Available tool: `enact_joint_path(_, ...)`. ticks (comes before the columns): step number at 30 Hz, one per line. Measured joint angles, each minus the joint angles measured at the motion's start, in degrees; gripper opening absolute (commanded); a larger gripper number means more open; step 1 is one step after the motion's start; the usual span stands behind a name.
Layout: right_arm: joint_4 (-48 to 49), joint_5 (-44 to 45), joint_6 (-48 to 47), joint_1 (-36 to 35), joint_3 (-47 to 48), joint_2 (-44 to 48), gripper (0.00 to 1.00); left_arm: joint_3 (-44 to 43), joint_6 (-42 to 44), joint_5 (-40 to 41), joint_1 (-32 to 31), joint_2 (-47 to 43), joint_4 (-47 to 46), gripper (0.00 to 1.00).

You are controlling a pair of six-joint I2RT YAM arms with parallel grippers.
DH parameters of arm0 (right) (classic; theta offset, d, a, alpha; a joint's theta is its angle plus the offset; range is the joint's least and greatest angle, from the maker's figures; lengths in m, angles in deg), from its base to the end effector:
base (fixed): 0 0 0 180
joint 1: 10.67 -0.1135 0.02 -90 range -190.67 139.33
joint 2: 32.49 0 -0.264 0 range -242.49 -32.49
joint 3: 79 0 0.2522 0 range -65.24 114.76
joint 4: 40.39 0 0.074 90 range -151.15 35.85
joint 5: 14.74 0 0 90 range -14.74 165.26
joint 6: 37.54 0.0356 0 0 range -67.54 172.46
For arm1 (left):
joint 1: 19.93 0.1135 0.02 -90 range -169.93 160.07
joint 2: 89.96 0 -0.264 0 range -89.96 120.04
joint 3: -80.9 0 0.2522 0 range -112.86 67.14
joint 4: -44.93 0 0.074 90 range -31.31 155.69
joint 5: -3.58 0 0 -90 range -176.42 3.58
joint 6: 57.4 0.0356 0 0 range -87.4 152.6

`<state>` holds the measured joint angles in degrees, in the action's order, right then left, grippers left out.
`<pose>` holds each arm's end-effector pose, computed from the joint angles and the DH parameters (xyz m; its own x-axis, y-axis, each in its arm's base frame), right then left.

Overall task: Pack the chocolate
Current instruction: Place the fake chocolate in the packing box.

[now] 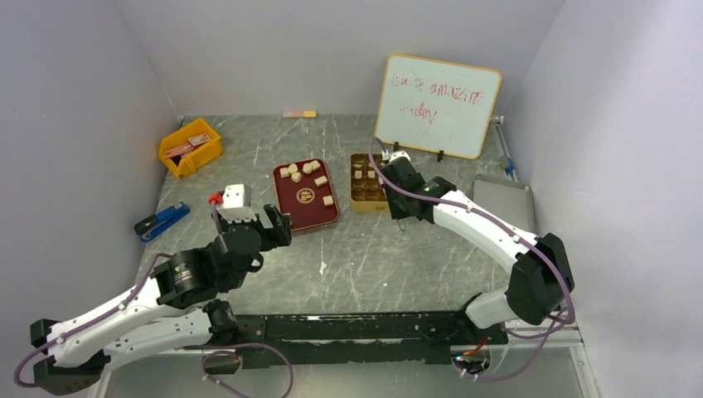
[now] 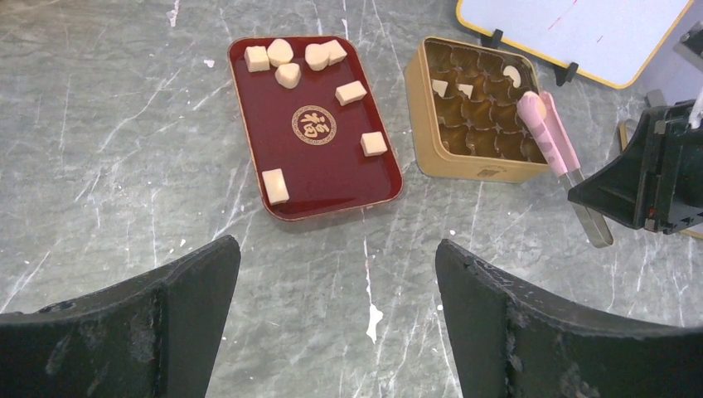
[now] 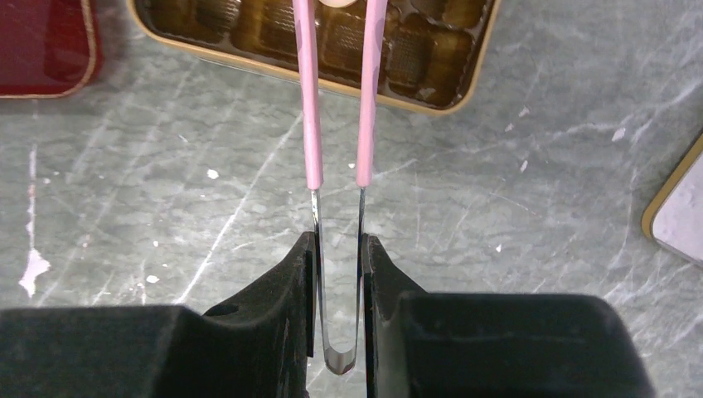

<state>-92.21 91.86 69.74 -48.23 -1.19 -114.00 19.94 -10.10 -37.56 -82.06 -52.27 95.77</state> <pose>0.2392 0.1711 0.2692 -0.7594 -0.2249 -0.6105 -0.2413 0.9688 -0.0567 0.0841 -0.1016 0.3295 -0.3418 -0.3081 -0.8878 0.0513 0.9372 -0.3450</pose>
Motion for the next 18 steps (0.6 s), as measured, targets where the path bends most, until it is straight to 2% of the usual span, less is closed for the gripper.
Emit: enact_joint_path(18,-0.2,-0.7,0.7,4.2,-5.0,1.4,0.02,0.0,0.0,0.0,0.0,-0.8,0.0,0.92)
